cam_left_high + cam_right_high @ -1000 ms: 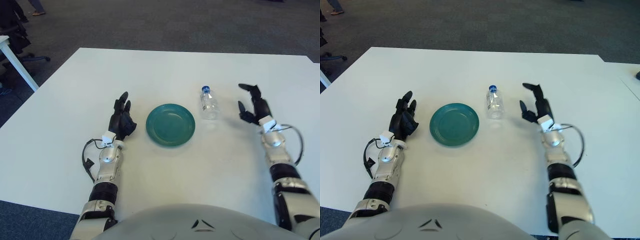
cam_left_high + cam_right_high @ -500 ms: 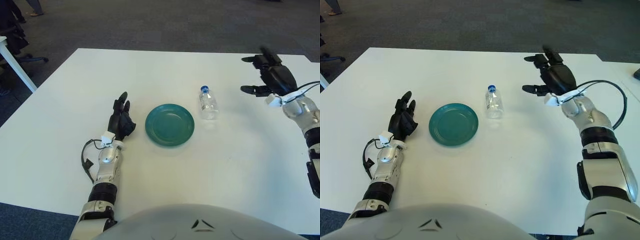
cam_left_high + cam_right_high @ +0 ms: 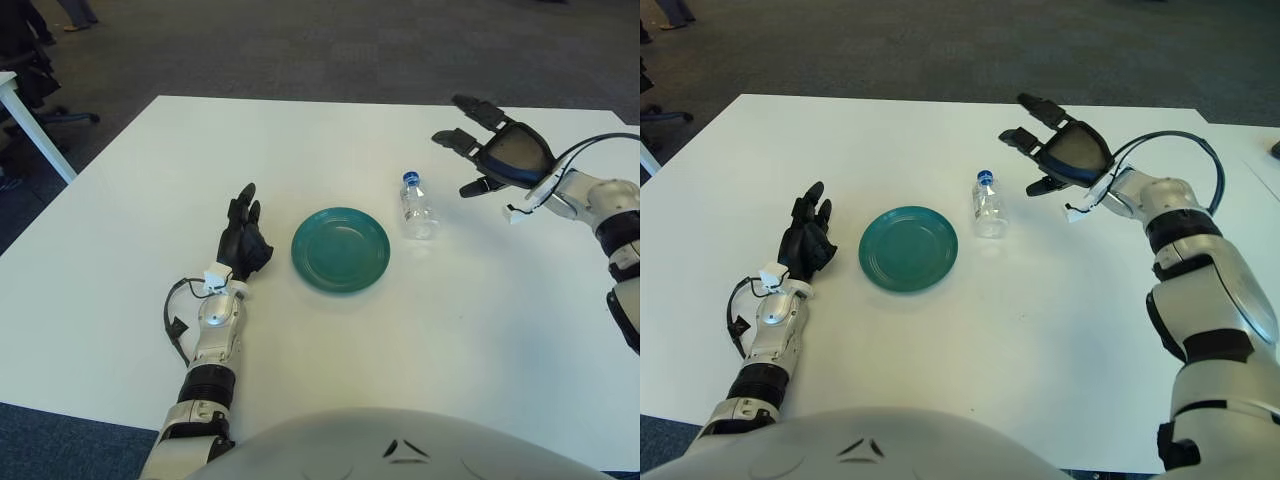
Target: Put the bottle into the plate.
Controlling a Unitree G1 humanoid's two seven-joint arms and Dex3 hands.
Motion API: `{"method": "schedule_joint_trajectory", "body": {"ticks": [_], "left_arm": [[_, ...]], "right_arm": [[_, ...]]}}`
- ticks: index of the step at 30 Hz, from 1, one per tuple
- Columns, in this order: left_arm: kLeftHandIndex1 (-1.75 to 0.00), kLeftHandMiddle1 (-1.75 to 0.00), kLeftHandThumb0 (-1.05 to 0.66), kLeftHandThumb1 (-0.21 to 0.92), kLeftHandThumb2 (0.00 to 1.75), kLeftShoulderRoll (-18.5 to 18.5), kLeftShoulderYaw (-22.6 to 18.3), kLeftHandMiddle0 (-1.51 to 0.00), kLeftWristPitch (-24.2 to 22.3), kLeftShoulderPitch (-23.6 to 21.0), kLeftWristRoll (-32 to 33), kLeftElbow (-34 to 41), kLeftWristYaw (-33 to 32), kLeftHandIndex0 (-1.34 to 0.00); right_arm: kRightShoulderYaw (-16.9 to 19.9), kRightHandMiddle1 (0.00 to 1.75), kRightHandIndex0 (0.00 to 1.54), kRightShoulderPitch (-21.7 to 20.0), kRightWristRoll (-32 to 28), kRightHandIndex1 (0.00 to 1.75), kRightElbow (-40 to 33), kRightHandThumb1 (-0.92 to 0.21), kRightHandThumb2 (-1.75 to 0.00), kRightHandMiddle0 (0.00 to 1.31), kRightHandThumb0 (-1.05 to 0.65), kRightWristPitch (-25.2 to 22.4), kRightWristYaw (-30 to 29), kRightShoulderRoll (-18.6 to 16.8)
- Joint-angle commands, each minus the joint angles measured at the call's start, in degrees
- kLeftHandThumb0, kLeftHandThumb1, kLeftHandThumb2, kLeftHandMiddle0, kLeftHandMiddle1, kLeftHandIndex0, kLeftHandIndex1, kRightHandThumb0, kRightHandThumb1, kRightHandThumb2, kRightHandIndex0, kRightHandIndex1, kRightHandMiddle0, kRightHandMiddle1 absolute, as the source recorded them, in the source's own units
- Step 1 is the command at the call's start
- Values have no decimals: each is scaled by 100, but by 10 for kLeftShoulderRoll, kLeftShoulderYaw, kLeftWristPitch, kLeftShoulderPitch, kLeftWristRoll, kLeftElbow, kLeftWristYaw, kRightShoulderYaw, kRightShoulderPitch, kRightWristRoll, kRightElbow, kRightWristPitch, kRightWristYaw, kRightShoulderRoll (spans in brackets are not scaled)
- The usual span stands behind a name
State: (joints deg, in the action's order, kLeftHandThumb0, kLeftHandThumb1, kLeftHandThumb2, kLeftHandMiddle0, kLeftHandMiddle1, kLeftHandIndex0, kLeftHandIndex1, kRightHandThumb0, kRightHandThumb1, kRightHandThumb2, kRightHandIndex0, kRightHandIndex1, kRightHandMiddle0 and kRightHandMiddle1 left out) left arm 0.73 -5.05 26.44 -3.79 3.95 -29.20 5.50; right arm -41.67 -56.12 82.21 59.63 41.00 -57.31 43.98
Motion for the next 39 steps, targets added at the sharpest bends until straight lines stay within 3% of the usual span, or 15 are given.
{"method": "schedule_joint_trajectory", "body": {"ticks": [1,10,19,29,39], "left_arm": [[-34,0,-89,92,107,-10,8,-14,-4,28,-12,-43,-8,0],[-32,0,-89,92,106,-14,14,-13,6,20,-17,-56,-11,0],[-32,0,-89,92,106,-27,25,-13,8,17,-27,-52,-26,0],[-33,0,-90,92,105,-45,33,-14,19,31,-37,-41,-51,0],[-34,0,-91,92,106,-58,43,-14,33,51,-47,-26,-70,0]], "right_arm": [[-64,46,18,-60,52,0,24,-92,-55,0,-84,-29,-87,-12],[-176,24,7,-116,122,0,37,-92,-60,0,-93,-80,-178,-52],[-277,3,0,-145,171,0,64,-92,-67,0,-103,-101,-238,-78],[-374,0,0,-188,214,0,109,-92,-71,0,-104,-102,-314,-109],[-449,0,0,-209,238,0,119,-92,-66,0,-101,-93,-352,-113]]}}
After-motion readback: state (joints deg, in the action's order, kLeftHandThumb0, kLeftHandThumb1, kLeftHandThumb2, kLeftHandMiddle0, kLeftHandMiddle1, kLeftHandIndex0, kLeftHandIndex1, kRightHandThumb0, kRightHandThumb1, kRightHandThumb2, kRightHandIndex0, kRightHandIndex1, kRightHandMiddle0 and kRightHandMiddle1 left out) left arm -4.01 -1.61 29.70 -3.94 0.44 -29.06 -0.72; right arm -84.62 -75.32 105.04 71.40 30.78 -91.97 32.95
